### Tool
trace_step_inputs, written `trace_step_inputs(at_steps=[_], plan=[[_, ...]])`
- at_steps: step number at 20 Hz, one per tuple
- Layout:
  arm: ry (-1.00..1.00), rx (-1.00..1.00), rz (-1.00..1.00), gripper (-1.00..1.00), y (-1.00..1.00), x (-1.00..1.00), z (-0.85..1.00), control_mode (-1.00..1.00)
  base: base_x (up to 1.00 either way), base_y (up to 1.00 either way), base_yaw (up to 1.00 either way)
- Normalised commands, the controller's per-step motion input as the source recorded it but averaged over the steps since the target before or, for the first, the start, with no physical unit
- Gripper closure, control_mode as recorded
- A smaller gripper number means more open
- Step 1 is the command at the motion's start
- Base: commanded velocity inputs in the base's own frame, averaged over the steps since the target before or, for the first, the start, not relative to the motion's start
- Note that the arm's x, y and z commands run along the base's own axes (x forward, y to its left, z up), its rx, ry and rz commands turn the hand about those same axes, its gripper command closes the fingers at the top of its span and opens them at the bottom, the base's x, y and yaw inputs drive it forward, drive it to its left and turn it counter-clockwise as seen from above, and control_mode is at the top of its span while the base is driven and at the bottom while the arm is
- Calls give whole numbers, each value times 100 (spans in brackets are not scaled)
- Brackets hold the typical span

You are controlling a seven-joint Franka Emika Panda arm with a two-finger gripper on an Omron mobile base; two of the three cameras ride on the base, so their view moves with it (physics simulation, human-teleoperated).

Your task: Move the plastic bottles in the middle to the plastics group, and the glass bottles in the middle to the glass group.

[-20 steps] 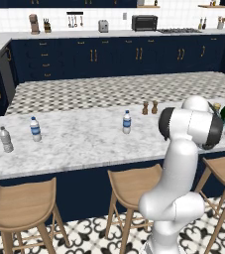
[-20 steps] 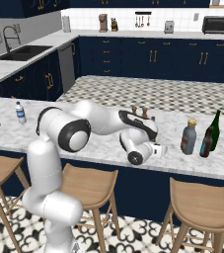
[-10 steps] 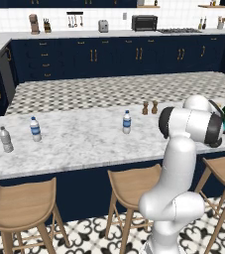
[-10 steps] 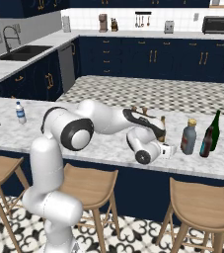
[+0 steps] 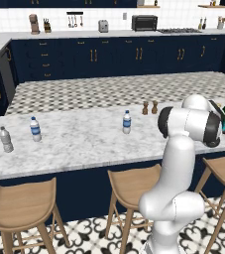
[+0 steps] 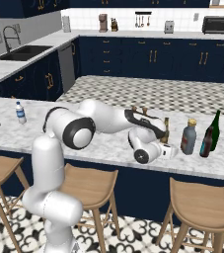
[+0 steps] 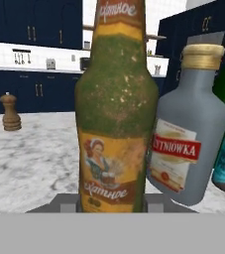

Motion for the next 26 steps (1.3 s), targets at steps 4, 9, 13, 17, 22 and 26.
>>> trace_step_inputs(at_steps=[4, 9, 13, 17, 22, 26], plan=[[0, 0, -8, 100, -13, 0, 0, -100, 0, 0, 0], [0, 0, 0, 100, 0, 0, -2, -100, 0, 0, 0], [0, 0, 0, 100, 0, 1, -31, -100, 0, 0, 0], [0, 0, 0, 100, 0, 0, -40, -100, 0, 0, 0], [0, 0, 0, 100, 0, 0, -24, -100, 0, 0, 0], [0, 0, 0, 100, 0, 1, -9, -100, 0, 0, 0]])
